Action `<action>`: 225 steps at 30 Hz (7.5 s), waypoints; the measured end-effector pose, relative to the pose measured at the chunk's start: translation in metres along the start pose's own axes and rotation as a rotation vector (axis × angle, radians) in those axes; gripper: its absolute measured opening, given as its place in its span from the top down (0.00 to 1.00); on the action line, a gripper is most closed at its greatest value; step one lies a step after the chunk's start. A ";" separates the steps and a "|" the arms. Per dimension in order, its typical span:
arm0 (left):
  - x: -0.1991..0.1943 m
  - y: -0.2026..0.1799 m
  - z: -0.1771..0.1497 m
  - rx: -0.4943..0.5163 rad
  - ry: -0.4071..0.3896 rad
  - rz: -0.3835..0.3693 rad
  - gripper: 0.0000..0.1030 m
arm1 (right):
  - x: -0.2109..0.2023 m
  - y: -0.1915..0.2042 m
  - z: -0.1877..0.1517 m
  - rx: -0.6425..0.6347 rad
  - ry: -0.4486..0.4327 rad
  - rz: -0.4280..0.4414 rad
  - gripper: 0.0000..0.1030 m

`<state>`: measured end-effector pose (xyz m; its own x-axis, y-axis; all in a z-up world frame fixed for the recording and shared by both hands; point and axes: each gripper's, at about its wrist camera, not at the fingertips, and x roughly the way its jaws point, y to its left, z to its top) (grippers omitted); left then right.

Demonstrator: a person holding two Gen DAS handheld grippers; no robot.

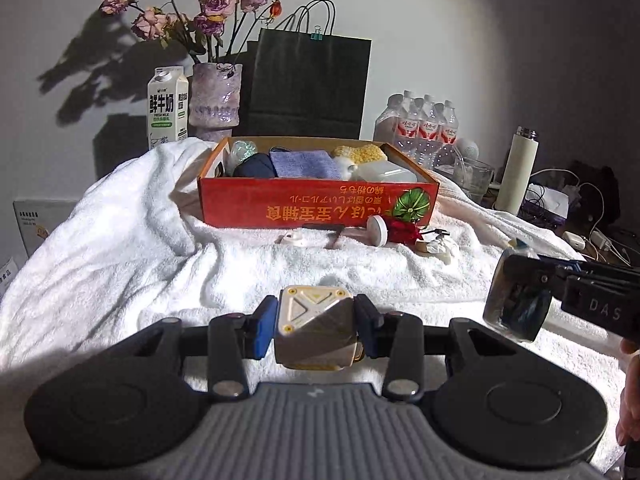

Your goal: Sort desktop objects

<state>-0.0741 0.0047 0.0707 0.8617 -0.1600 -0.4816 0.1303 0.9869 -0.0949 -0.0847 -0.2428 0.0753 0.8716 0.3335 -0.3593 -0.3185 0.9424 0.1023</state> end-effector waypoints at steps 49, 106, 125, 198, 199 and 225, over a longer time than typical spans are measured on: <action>0.169 0.056 0.162 -0.102 0.111 -0.021 0.10 | 0.229 -0.039 0.150 -0.107 0.243 0.040 0.64; 0.153 -0.054 0.061 0.044 0.083 -0.160 0.31 | 0.137 -0.100 0.048 0.182 0.151 -0.058 0.58; 0.126 -0.032 0.067 -0.064 0.014 -0.155 0.90 | 0.123 -0.080 0.072 0.146 -0.003 -0.035 0.95; 0.333 0.083 0.241 -0.143 0.216 0.053 0.18 | 0.388 -0.089 0.216 0.094 0.374 0.014 0.40; 0.330 0.082 0.242 -0.147 0.221 0.097 0.11 | 0.386 -0.089 0.219 0.107 0.383 0.003 0.40; 0.038 0.016 0.066 0.009 -0.023 0.087 0.00 | 0.086 -0.021 0.083 -0.084 0.116 -0.044 0.20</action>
<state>-0.0071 0.0158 0.1086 0.8810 -0.0729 -0.4674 0.0582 0.9972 -0.0459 0.0278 -0.2318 0.1196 0.8382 0.2821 -0.4668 -0.3152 0.9490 0.0075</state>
